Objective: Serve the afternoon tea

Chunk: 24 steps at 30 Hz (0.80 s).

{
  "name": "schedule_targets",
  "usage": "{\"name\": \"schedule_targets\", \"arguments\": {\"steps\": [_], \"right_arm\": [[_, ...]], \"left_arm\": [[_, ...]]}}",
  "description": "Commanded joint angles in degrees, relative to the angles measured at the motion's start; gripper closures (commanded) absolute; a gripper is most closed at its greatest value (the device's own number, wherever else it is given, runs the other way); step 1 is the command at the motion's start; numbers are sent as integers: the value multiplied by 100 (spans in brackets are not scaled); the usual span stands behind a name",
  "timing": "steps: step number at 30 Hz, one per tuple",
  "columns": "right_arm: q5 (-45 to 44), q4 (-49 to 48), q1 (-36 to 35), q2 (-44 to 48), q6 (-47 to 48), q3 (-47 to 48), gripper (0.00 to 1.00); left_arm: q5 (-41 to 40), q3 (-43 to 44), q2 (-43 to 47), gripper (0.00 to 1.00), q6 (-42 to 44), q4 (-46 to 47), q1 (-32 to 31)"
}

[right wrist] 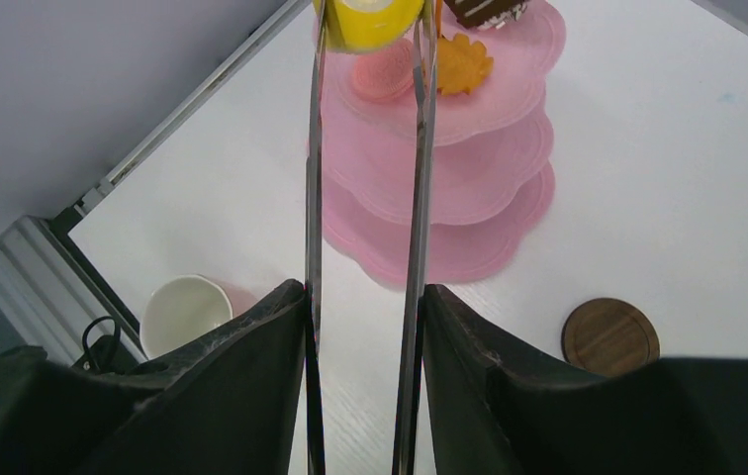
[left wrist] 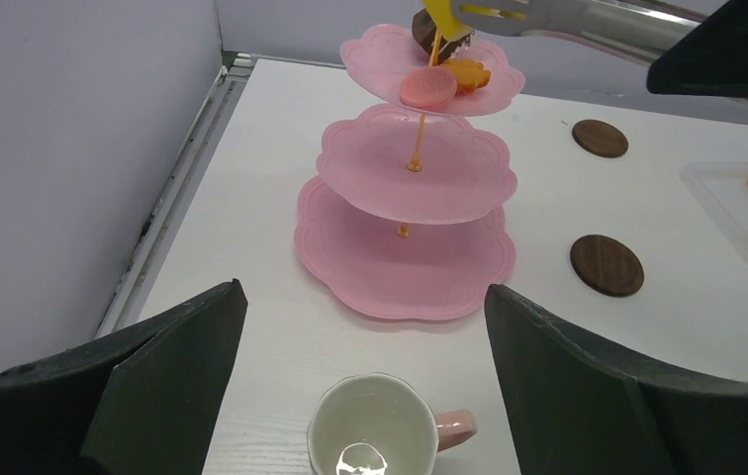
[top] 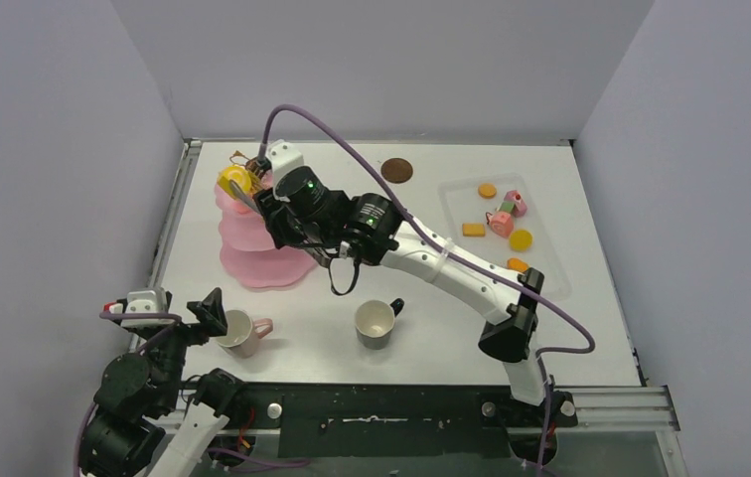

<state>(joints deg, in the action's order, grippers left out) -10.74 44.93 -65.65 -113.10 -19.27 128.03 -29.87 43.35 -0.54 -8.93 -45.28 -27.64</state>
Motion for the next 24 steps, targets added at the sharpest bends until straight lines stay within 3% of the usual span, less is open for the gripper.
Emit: {"name": "schedule_targets", "arguments": {"steps": [1, 13, 24], "right_arm": [[-299, -530, -97, -297, 295, 686, 56], [-680, -790, -165, -867, 311, 919, 54], [-381, -834, -168, -571, 315, 644, 54]], "left_arm": [[-72, 41, 188, 10, -74, 169, 30], [-11, 23, 345, 11, -100, 176, 39], [76, 18, 204, 10, -44, 212, 39]]}}
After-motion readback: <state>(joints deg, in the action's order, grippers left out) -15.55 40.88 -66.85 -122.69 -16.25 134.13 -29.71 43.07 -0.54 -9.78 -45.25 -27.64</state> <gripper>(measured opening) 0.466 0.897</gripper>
